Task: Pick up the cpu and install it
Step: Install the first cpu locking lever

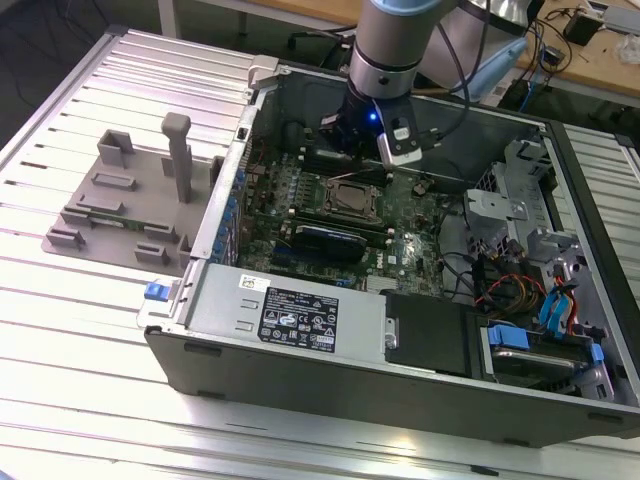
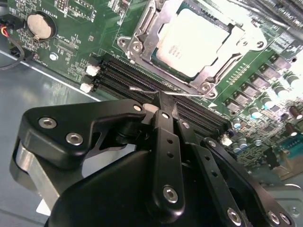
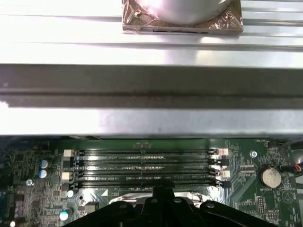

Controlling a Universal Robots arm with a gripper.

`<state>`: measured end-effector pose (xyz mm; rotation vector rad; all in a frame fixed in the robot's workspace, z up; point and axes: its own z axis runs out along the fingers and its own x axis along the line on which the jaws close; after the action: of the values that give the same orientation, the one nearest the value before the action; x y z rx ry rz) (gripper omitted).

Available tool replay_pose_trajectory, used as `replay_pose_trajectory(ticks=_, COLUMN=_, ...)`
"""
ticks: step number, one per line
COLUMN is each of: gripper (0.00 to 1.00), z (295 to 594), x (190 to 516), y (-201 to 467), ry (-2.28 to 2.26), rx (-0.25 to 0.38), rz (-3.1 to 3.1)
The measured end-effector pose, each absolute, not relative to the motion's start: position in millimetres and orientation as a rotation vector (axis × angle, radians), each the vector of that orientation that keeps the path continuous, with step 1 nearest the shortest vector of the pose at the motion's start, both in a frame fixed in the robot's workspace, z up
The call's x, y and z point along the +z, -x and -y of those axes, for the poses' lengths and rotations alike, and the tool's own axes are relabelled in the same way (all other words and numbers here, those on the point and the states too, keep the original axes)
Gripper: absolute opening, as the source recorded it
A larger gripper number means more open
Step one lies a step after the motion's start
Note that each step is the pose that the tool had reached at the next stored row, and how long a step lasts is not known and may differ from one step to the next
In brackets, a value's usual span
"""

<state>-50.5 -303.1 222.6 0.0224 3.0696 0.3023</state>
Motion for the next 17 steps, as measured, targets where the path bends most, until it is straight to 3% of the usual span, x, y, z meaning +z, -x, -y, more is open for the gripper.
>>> replay_pose_trajectory(ticks=17, gripper=0.11, z=298, x=209, y=53, ry=-0.131, rx=0.262, rz=-3.023)
